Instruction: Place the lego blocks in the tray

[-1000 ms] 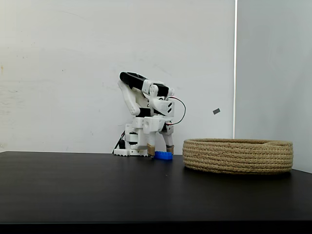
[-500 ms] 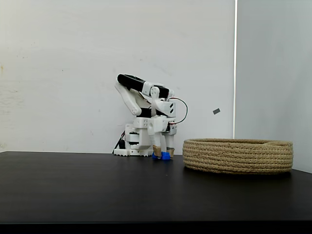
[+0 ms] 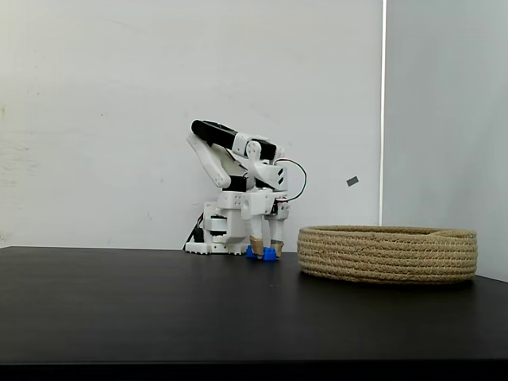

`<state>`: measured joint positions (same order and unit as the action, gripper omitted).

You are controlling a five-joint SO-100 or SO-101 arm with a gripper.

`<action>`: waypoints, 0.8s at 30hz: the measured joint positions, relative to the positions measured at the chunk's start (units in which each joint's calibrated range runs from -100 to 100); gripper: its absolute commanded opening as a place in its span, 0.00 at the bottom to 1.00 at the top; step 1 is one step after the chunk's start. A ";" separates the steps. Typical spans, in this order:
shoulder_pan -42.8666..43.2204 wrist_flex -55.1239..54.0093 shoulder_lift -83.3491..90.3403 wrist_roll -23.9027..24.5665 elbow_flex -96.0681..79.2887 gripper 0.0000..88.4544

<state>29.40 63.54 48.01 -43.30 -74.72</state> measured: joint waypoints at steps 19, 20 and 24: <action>-2.85 -0.49 -12.98 4.40 39.24 0.00; -2.85 -1.22 -15.18 5.08 41.71 0.00; -2.85 -3.25 -24.85 7.77 50.99 0.00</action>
<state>26.55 60.29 23.16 -35.53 -23.73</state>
